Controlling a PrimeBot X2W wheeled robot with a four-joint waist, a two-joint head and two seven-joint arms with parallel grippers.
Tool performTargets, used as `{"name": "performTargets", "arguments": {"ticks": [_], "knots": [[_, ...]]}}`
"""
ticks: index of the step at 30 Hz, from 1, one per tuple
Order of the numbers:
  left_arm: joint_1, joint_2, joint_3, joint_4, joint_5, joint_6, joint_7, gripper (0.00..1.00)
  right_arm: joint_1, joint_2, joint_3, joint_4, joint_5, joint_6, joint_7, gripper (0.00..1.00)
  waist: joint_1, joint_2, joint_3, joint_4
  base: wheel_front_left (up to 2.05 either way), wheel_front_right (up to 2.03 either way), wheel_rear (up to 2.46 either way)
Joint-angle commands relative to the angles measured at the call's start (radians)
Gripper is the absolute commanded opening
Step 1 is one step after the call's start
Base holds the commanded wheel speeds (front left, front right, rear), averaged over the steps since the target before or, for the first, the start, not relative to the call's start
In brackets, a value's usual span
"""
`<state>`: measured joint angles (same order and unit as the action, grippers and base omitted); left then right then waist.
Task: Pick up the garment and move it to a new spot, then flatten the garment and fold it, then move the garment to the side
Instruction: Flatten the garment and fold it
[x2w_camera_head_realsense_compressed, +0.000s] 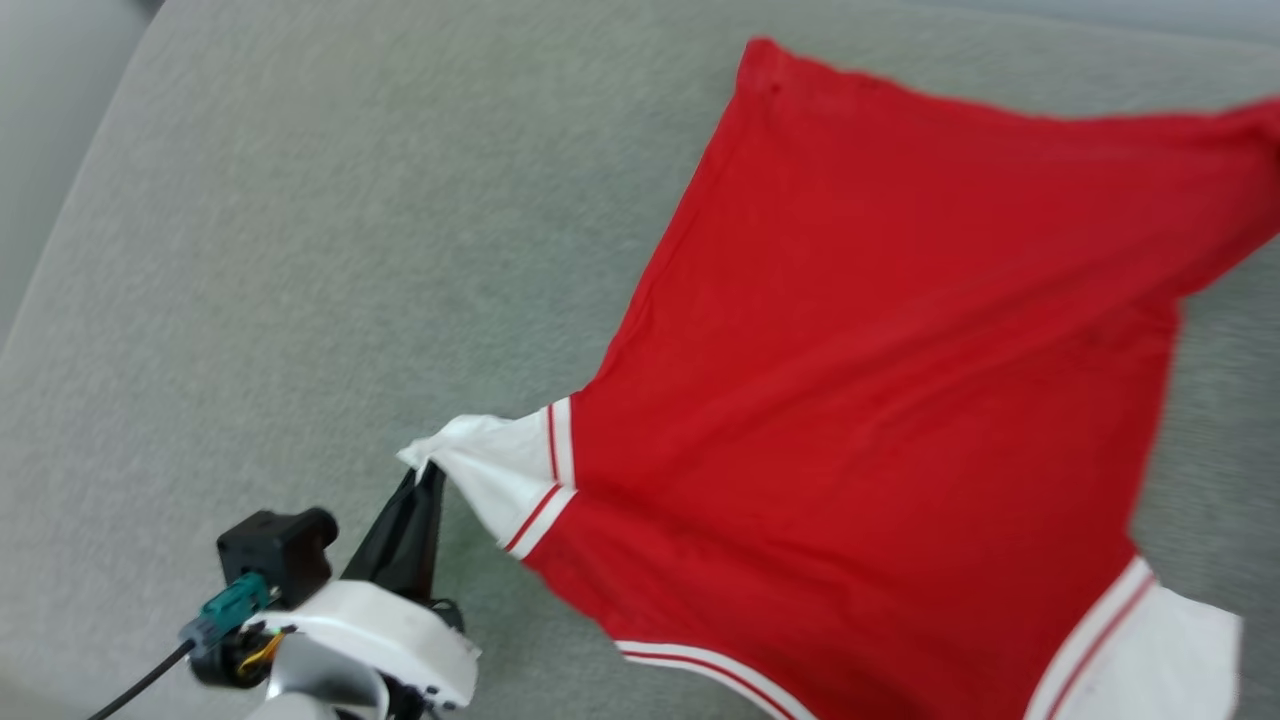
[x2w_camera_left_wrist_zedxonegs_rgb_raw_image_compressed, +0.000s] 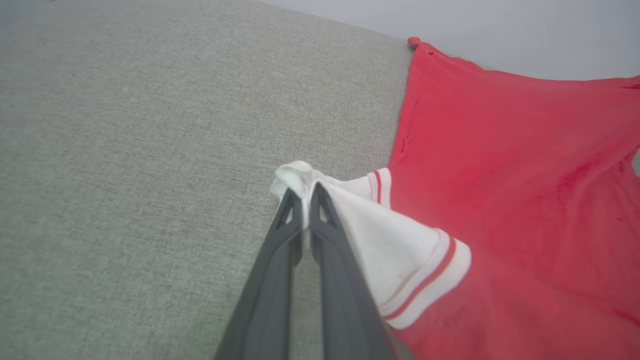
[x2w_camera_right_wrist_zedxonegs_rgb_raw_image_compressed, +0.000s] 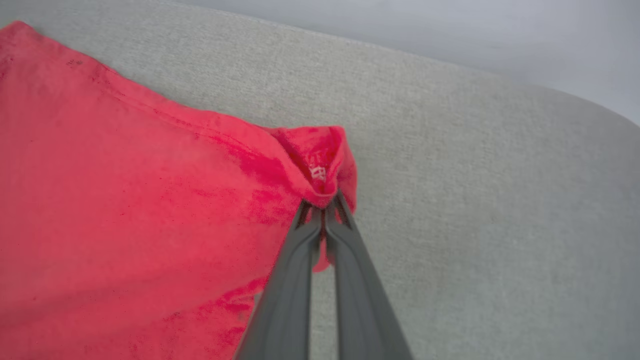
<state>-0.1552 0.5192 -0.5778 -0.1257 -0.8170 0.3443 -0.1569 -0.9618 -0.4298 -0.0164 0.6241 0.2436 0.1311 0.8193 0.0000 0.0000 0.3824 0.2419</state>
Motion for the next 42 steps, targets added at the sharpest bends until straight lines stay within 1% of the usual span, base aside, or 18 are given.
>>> {"name": "performTargets", "arguments": {"ticks": [1, 5, 7, 8, 9, 10, 14, 17, 22, 23, 24, 25, 27, 32, 36, 38, 40, 42], "knots": [[0.022, 0.010, 0.011, 0.002, -0.007, 0.010, 0.001, 0.00, 0.063, -0.026, 0.028, -0.035, 0.026, -0.001, 0.003, 0.00, 0.0000, 0.0000, -0.084, -0.086, 0.00, 0.00, 0.00], [0.081, 0.037, 0.037, 0.005, -0.028, 0.043, 0.000, 0.00, 0.260, -0.075, 0.087, -0.149, 0.104, -0.001, 0.025, 0.00, 0.0000, 0.0000, -0.162, -0.162, 0.00, 0.00, 0.00], [0.111, 0.059, 0.054, -0.001, -0.033, 0.064, 0.002, 0.00, 0.362, -0.089, 0.096, -0.203, 0.124, -0.001, 0.043, 0.00, 0.0000, 0.0000, -0.192, -0.205, 0.00, 0.00, 0.00], [0.123, 0.065, 0.060, -0.007, -0.040, 0.064, 0.003, 0.00, 0.415, -0.103, 0.103, -0.232, 0.122, -0.001, 0.056, 0.00, 0.0000, 0.0000, -0.204, -0.223, 0.00, 0.00, 0.00], [0.134, 0.076, 0.061, -0.009, -0.041, 0.067, 0.007, 0.00, 0.471, -0.103, 0.092, -0.254, 0.137, -0.001, 0.070, 0.00, 0.0000, 0.0000, -0.214, -0.238, 0.00, 0.00, 0.00], [0.148, 0.089, 0.064, -0.006, -0.041, 0.073, 0.012, 0.00, 0.524, -0.093, 0.078, -0.278, 0.146, -0.001, 0.079, 0.00, 0.0000, 0.0000, -0.228, -0.254, 0.00, 0.00, 0.00], [0.188, 0.112, 0.079, -0.011, -0.058, 0.090, 0.020, 0.00, 0.735, -0.066, 0.017, -0.374, 0.155, -0.001, 0.109, 0.00, 0.0000, 0.0000, -0.261, -0.303, 0.00, 0.00, 0.00], [0.216, 0.124, 0.087, -0.014, -0.066, 0.100, 0.026, 0.00, 0.877, -0.020, -0.036, -0.447, 0.156, -0.001, 0.143, 0.00, 0.0000, 0.0000, -0.274, -0.328, 0.00, 0.00, 0.00], [0.234, 0.133, 0.086, -0.020, -0.074, 0.108, 0.037, 0.00, 1.070, 0.076, -0.114, -0.547, 0.160, -0.001, 0.194, 0.00, 0.0000, 0.0000, -0.282, -0.344, 0.00, 0.00, 0.00], [0.234, 0.129, 0.087, -0.024, -0.080, 0.105, 0.035, 0.00, 1.092, 0.099, -0.126, -0.561, 0.167, -0.001, 0.197, 0.22, 0.0000, 0.0000, -0.282, -0.345, 0.00, 0.00, 0.00], [0.236, 0.129, 0.088, -0.025, -0.082, 0.105, 0.035, 0.00, 1.107, 0.113, -0.134, -0.580, 0.169, -0.001, 0.187, 0.67, 0.0000, 0.0000, -0.283, -0.347, 0.00, 0.00, 0.00], [0.238, 0.129, 0.088, -0.025, -0.083, 0.106, 0.035, 0.00, 1.113, 0.128, -0.146, -0.597, 0.176, -0.001, 0.168, 1.00, 0.0000, 0.0000, -0.283, -0.349, 0.00, 0.00, 0.00], [0.241, 0.129, 0.087, -0.028, -0.085, 0.110, 0.037, 0.00, 1.120, 0.152, -0.160, -0.617, 0.178, -0.001, 0.135, 1.00, 0.0000, 0.0000, -0.285, -0.353, 0.00, 0.00, 0.00], [0.222, 0.132, 0.077, -0.042, -0.074, 0.112, 0.047, 0.00, 1.048, 0.194, -0.199, -0.628, 0.209, -0.001, -0.031, 1.00, 0.0000, 0.0000, -0.285, -0.349, 0.00, 0.00, 0.00], [0.192, 0.136, 0.070, -0.060, -0.059, 0.112, 0.057, 0.00, 0.950, 0.200, -0.202, -0.587, 0.224, -0.001, -0.191, 1.00, 0.0000, 0.0000, -0.262, -0.332, 0.00, 0.00, 0.00], [0.174, 0.135, 0.064, -0.069, -0.051, 0.107, 0.063, 0.00, 0.899, 0.187, -0.184, -0.547, 0.227, -0.001, -0.264, 1.00, 0.0000, 0.0000, -0.243, -0.316, 0.00, 0.00, 0.00], [0.150, 0.135, 0.056, -0.079, -0.039, 0.105, 0.068, 0.00, 0.844, 0.181, -0.165, -0.505, 0.240, -0.001, -0.317, 1.00, 0.0000, 0.0000, -0.218, -0.299, 0.00, 0.00, 0.00], [0.127, 0.134, 0.050, -0.088, -0.027, 0.101, 0.072, 0.00, 0.785, 0.176, -0.145, -0.461, 0.251, -0.001, -0.346, 1.00, 0.0000, 0.0000, -0.194, -0.279, 0.00, 0.00, 0.00]]}}
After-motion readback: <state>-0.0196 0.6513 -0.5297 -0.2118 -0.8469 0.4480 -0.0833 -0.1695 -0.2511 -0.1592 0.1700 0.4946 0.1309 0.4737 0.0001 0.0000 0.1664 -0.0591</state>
